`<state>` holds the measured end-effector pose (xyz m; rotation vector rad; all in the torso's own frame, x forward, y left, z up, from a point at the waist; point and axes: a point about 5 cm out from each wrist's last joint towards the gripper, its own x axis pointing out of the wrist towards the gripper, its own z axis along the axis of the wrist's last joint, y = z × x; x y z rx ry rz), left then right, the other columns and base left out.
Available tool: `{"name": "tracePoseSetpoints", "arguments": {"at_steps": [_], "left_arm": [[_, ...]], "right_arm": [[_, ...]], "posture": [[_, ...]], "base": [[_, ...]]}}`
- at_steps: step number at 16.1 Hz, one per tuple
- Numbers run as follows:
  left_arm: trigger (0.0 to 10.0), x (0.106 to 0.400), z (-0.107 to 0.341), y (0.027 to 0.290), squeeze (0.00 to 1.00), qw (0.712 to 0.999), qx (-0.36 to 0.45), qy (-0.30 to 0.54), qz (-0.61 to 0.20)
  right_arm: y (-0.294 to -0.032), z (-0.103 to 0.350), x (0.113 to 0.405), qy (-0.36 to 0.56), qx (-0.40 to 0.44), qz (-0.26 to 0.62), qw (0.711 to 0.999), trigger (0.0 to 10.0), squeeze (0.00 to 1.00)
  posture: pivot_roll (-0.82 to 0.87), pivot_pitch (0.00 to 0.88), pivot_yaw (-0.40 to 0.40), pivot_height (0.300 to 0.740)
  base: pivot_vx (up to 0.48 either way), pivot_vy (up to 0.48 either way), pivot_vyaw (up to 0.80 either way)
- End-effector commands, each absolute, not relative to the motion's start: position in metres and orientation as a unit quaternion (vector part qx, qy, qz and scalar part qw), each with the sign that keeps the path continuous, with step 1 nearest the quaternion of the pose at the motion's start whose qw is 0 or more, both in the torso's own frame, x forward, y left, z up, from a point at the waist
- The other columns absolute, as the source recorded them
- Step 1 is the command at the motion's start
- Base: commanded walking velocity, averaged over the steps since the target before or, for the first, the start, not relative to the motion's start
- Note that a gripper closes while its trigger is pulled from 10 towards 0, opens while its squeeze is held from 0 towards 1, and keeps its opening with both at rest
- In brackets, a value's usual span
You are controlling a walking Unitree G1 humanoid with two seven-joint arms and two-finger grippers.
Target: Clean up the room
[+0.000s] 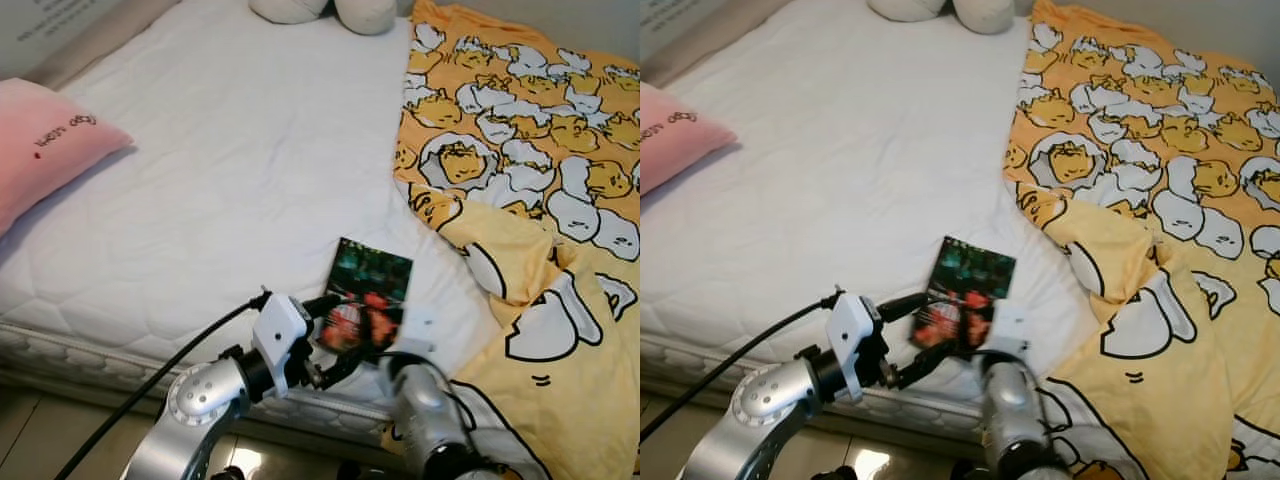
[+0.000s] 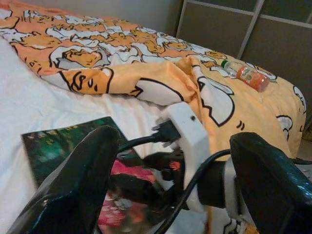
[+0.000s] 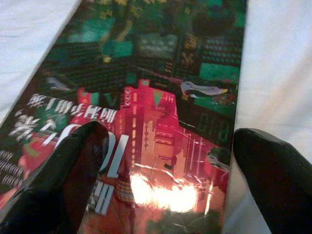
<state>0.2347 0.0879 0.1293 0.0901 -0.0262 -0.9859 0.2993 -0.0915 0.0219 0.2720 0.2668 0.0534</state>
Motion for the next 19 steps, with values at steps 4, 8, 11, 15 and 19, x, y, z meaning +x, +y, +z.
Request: {"name": "tracePoseSetpoints", "arguments": {"at_steps": [4,8,11,15,19], "left_arm": [[10.0,0.224,0.125,0.081,0.0,0.872,0.049,-0.007,-0.487],[10.0,0.227,0.124,0.083,0.0,0.872,0.058,-0.004,-0.486],[10.0,0.228,0.126,0.086,0.0,0.873,0.063,-0.005,-0.484],[10.0,0.228,0.127,0.088,0.0,0.875,0.068,-0.008,-0.479],[10.0,0.228,0.125,0.088,0.0,0.876,0.069,-0.006,-0.478]], "right_arm": [[-0.096,0.019,0.29,0.13,0.15,0.028,0.98,10.0,0.0],[-0.105,0.016,0.298,0.165,0.213,0.011,0.963,10.0,0.0],[-0.102,0.015,0.301,0.182,0.226,0.021,0.957,10.0,0.0],[-0.104,0.022,0.303,0.15,0.165,0.016,0.975,10.0,0.0],[-0.108,0.02,0.301,0.142,0.103,0.004,0.985,10.0,0.0]], "posture": [[0.21,0.198,-0.106,0.74],[0.22,0.204,-0.089,0.74],[0.23,0.205,-0.084,0.74],[0.24,0.204,-0.087,0.74],[0.23,0.205,-0.092,0.74]], "base": [[0.0,0.0,0.0],[0.0,0.0,0.0],[0.0,0.0,0.0],[0.0,0.0,0.0],[0.0,0.0,0.0]]}}
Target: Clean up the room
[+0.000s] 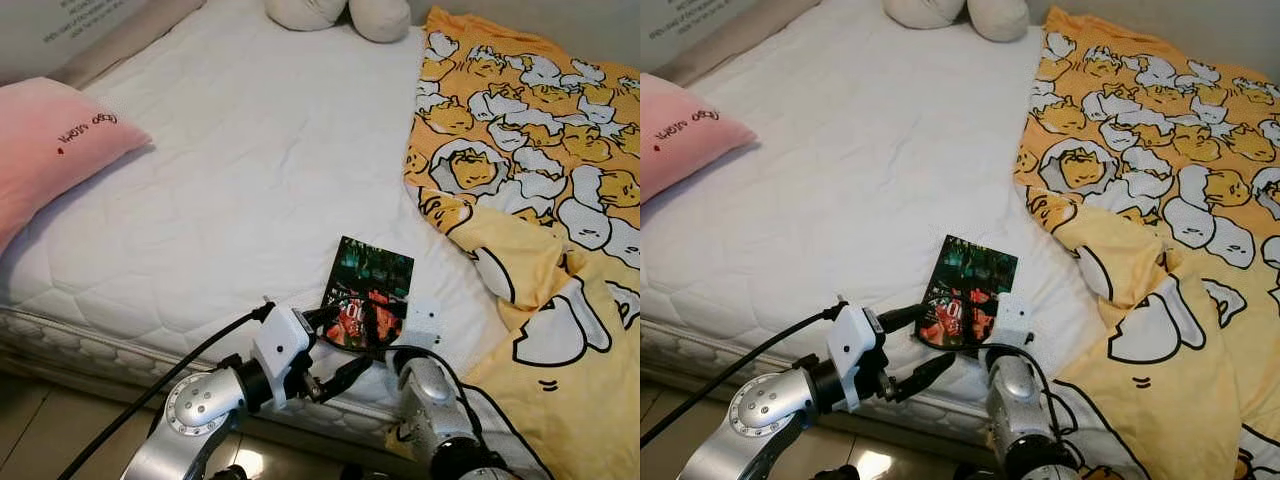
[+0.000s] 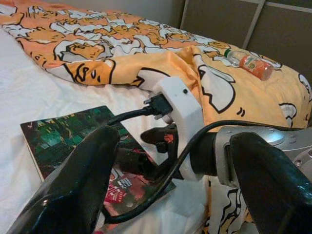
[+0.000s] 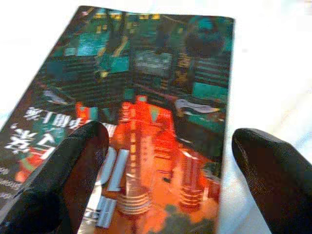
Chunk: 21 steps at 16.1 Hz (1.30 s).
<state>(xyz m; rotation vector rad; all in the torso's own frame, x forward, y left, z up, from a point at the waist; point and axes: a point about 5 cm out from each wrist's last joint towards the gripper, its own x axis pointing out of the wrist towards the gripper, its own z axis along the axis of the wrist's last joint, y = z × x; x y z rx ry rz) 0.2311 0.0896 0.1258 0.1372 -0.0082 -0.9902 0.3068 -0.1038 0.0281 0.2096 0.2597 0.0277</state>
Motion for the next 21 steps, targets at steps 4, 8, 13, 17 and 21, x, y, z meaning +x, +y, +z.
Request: {"name": "tracePoseSetpoints", "arguments": {"at_steps": [4,8,13,17,21], "left_arm": [[10.0,0.225,0.123,0.087,0.0,0.87,0.074,-0.001,-0.488],[10.0,0.224,0.121,0.087,0.0,0.866,0.099,-0.001,-0.491],[10.0,0.225,0.122,0.09,0.0,0.868,0.095,0.0,-0.488],[10.0,0.226,0.121,0.089,0.0,0.867,0.094,0.001,-0.489],[10.0,0.228,0.121,0.09,0.0,0.868,0.097,0.002,-0.487]], "right_arm": [[-0.111,0.013,0.297,0.158,0.122,-0.02,0.98,10.0,0.0],[-0.101,0.011,0.298,0.181,0.184,0.006,0.966,10.0,0.0],[-0.087,0.008,0.296,0.197,0.194,0.037,0.96,10.0,0.0],[-0.078,0.0,0.289,0.231,0.216,0.059,0.947,10.0,0.0],[-0.065,0.003,0.291,0.242,0.216,0.093,0.941,7.5,0.0]], "posture": [[0.24,0.209,-0.09,0.74],[0.25,0.212,-0.085,0.74],[0.25,0.211,-0.085,0.74],[0.25,0.216,-0.078,0.74],[0.25,0.213,-0.074,0.74]], "base": [[0.0,0.0,0.0],[0.0,0.0,0.0],[0.0,0.0,0.0],[0.0,0.0,0.0],[0.0,0.0,0.0]]}}
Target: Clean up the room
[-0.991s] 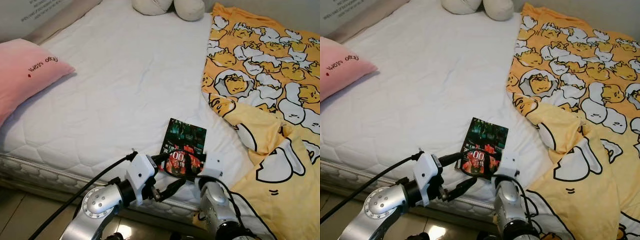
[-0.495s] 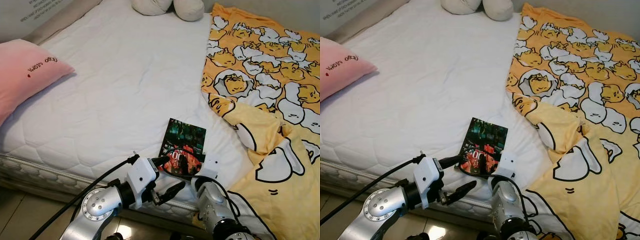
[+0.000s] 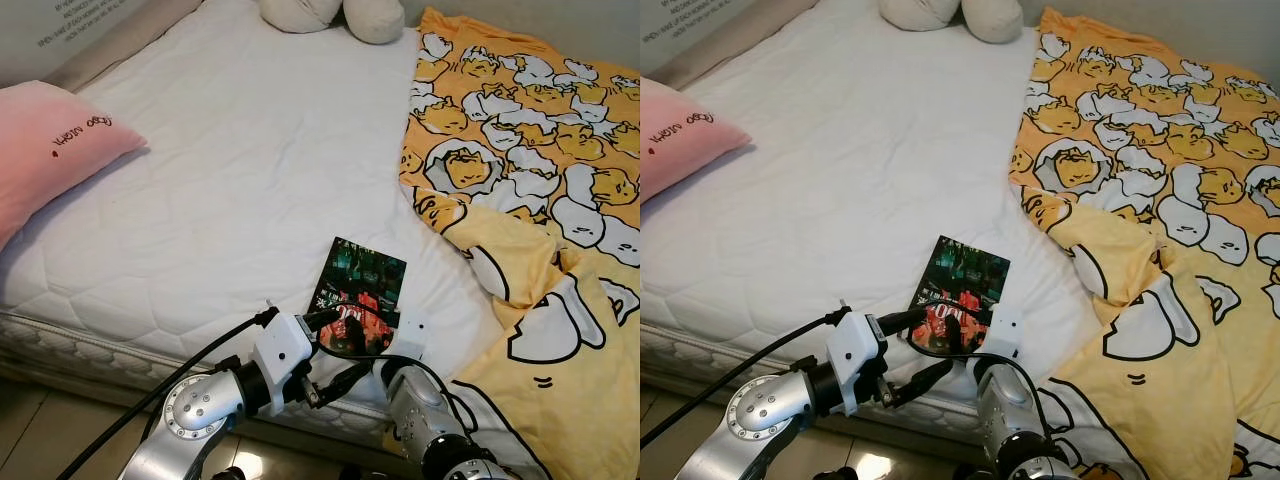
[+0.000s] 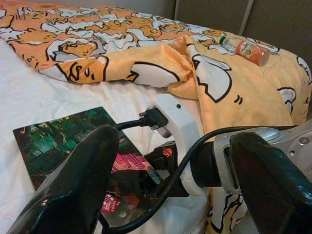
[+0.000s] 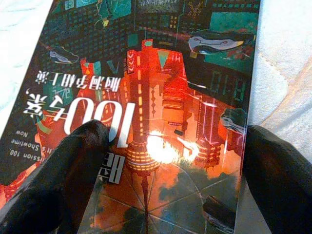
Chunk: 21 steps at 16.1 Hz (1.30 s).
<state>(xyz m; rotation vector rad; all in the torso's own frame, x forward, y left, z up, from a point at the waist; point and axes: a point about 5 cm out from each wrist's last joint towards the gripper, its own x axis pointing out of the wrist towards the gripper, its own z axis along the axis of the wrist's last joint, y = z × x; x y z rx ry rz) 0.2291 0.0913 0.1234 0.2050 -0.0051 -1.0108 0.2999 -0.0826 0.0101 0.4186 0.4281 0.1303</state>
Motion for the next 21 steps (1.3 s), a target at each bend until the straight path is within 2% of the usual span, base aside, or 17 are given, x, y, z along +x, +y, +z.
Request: {"name": "tracePoseSetpoints", "arguments": {"at_steps": [1,2,4,6,11,15,21], "left_arm": [[10.0,0.228,0.121,0.09,0.0,0.868,0.098,0.002,-0.488],[10.0,0.228,0.121,0.09,0.0,0.868,0.098,0.002,-0.487],[10.0,0.229,0.12,0.091,0.0,0.869,0.101,0.003,-0.485],[10.0,0.231,0.12,0.093,0.0,0.87,0.104,0.004,-0.483],[10.0,0.235,0.121,0.088,0.0,0.867,0.105,-0.001,-0.488],[10.0,0.239,0.123,0.086,0.0,0.866,0.106,-0.005,-0.488],[10.0,0.241,0.121,0.085,0.0,0.868,0.105,-0.003,-0.485]], "right_arm": [[-0.064,0.001,0.291,0.253,0.214,0.095,0.939,4.0,0.0],[-0.063,0.0,0.29,0.259,0.214,0.098,0.937,0.0,0.0],[-0.06,-0.005,0.286,0.29,0.254,0.096,0.918,0.0,0.0],[-0.06,-0.006,0.285,0.296,0.273,0.09,0.911,0.0,0.0],[-0.071,-0.002,0.292,0.276,0.27,0.079,0.919,0.0,0.0],[-0.07,-0.003,0.292,0.286,0.298,0.076,0.908,0.0,0.0],[-0.069,0.008,0.301,0.259,0.276,0.087,0.921,0.0,0.0]], "posture": [[0.25,0.211,-0.074,0.74],[0.26,0.21,-0.074,0.74],[0.27,0.21,-0.067,0.74],[0.28,0.203,-0.056,0.74],[0.26,0.176,-0.049,0.74],[0.26,0.177,-0.045,0.74],[0.26,0.18,-0.052,0.74]], "base": [[0.0,0.0,0.0],[0.0,0.0,0.0],[0.0,0.0,0.0],[0.0,0.0,0.0],[0.0,0.0,0.0],[0.0,0.0,0.0],[0.0,0.0,0.0]]}}
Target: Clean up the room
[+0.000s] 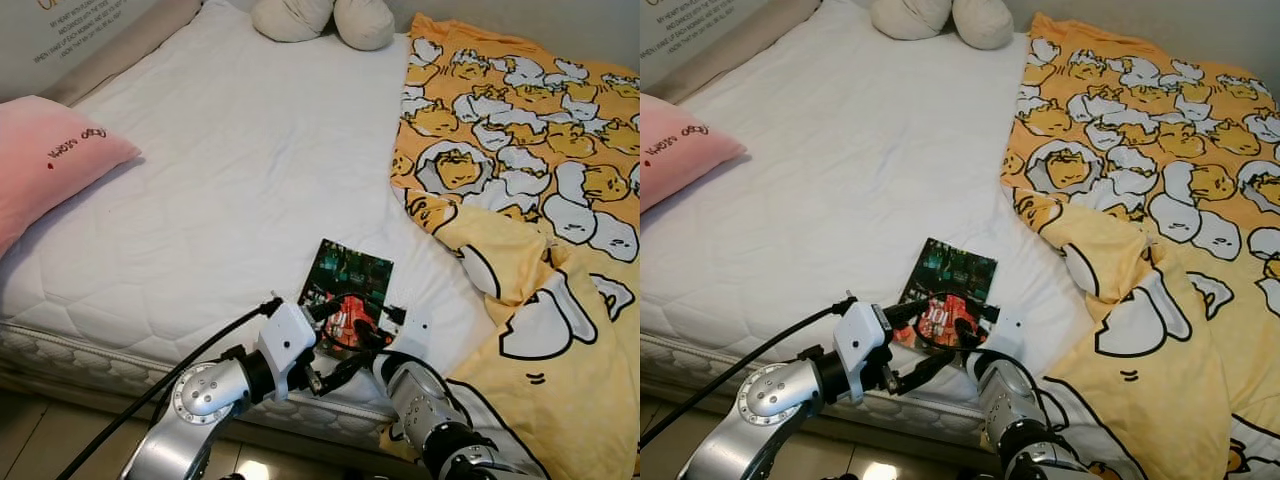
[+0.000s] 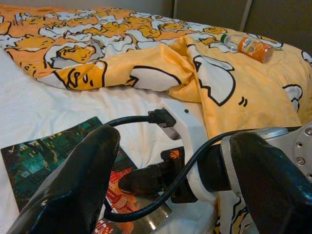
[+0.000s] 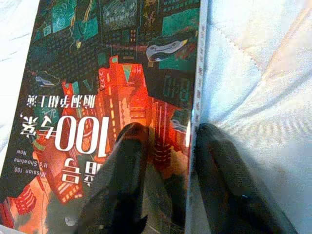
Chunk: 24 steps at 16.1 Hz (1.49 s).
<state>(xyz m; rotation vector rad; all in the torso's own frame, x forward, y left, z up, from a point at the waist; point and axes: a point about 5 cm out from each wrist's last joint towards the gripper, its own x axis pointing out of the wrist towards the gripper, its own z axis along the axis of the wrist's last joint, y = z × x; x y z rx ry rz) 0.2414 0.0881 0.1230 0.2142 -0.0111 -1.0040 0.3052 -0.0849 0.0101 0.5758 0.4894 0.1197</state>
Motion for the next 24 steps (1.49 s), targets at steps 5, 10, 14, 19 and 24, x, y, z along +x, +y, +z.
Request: {"name": "tracePoseSetpoints", "arguments": {"at_steps": [5,10,14,19,24], "left_arm": [[10.0,0.247,0.117,0.094,0.0,0.888,0.082,0.011,-0.452],[10.0,0.269,0.118,0.113,0.0,0.914,0.086,0.011,-0.396],[10.0,0.268,0.111,0.111,0.0,0.908,0.095,0.02,-0.407],[10.0,0.303,0.099,0.167,0.0,0.991,-0.015,0.044,-0.122],[10.0,0.324,0.12,0.153,0.0,0.988,-0.016,-0.013,-0.156]], "right_arm": [[-0.077,0.027,0.317,0.204,0.264,0.084,0.939,0.0,0.0],[-0.094,0.056,0.337,0.13,0.251,0.083,0.956,0.0,0.0],[-0.095,0.066,0.341,0.101,0.223,0.074,0.967,0.0,0.0],[-0.138,0.102,0.339,-0.036,0.084,0.017,0.996,0.0,0.0],[-0.153,0.087,0.304,-0.055,-0.015,-0.018,0.998,0.0,0.0]], "posture": [[0.25,0.174,-0.055,0.74],[0.22,0.153,-0.056,0.74],[0.22,0.134,-0.052,0.74],[0.2,0.0,-0.053,0.74],[0.17,0.0,-0.035,0.74]], "base": [[0.0,0.0,0.0],[0.0,0.0,0.0],[0.0,0.0,0.0],[0.0,0.0,0.0],[0.0,0.288,0.0]]}}
